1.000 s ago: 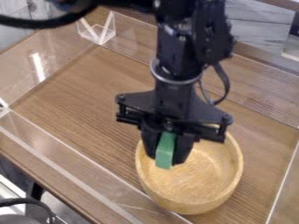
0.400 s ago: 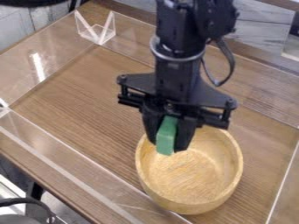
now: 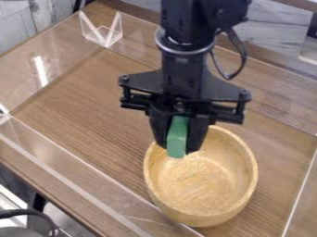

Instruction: Remove the green block from inside the brown bowl and put it on the table

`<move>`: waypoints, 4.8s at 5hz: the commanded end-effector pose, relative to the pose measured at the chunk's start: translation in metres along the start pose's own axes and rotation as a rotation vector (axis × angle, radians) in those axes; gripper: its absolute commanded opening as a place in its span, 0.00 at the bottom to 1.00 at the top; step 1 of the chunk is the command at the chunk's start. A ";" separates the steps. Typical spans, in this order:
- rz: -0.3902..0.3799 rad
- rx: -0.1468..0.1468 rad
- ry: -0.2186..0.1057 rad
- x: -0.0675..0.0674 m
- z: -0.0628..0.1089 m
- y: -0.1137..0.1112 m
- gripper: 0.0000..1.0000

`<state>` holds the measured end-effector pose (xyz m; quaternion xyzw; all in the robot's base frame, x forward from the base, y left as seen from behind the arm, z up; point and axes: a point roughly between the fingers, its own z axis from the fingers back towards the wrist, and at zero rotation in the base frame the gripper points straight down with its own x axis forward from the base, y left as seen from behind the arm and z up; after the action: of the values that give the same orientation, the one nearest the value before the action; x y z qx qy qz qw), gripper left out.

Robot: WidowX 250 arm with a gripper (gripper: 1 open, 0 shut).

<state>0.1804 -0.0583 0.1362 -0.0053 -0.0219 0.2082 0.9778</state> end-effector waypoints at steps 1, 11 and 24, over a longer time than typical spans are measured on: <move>0.094 -0.016 -0.032 -0.002 0.005 0.000 0.00; -0.059 0.027 -0.055 0.036 -0.006 0.090 0.00; 0.055 0.060 -0.046 0.039 -0.047 0.085 1.00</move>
<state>0.1750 0.0328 0.0798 0.0301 -0.0154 0.2330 0.9719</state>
